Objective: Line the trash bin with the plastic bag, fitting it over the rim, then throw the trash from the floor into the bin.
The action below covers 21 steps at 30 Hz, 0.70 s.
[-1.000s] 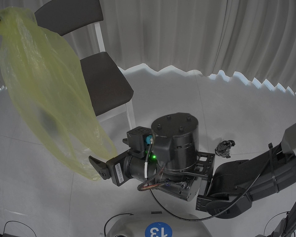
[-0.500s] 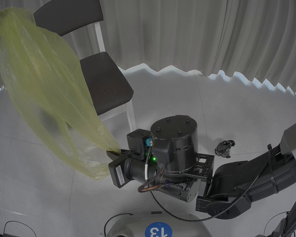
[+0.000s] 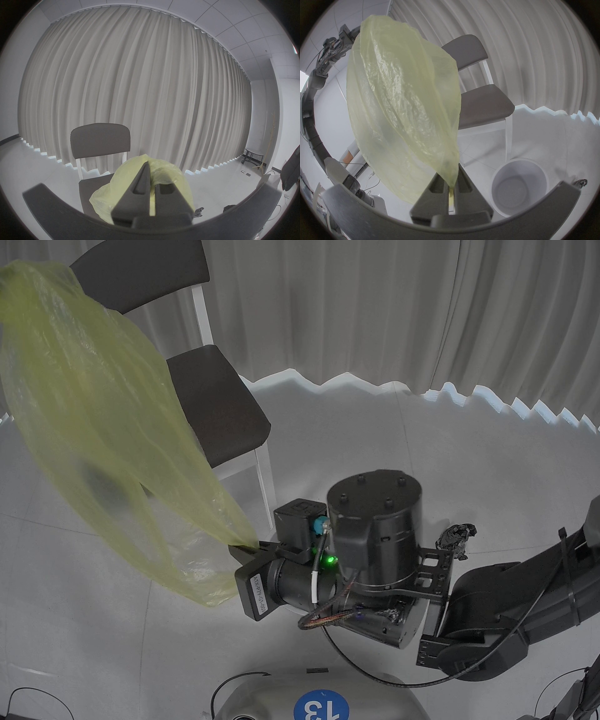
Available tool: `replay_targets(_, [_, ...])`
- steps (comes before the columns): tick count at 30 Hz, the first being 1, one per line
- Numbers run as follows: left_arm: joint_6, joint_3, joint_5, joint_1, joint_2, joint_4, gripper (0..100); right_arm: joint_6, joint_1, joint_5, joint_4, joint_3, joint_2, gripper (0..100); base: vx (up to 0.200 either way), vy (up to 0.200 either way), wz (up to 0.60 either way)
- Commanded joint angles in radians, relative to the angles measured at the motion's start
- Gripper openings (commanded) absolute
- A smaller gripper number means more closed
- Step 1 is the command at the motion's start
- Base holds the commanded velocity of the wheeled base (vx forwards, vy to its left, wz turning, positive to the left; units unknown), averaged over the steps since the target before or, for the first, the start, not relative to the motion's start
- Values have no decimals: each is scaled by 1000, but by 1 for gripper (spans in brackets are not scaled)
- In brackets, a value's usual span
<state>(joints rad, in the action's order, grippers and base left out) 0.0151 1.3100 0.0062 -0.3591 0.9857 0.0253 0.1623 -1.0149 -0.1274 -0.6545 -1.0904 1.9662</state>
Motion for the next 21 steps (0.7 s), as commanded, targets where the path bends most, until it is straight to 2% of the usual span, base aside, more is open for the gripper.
replay_targets(1, [0,-8,-3,0,-1,-1,0,0,10,-1,-1,30,-44,0,0,0,0])
replay_targets(7, [-1,-38,-48,-1,-12,-1,0,0,25,-8,3,90,-116,0,0,0,0])
replay_targets(13, [-4,-63,-51,-4,-6,-2,0,0,76,-8,13,147,-191,0,0,0,0])
replay_targets(21, [-9,-64,-51,-49,33,-1,0,0,148,-6,18,233,-282,0,0,0,0])
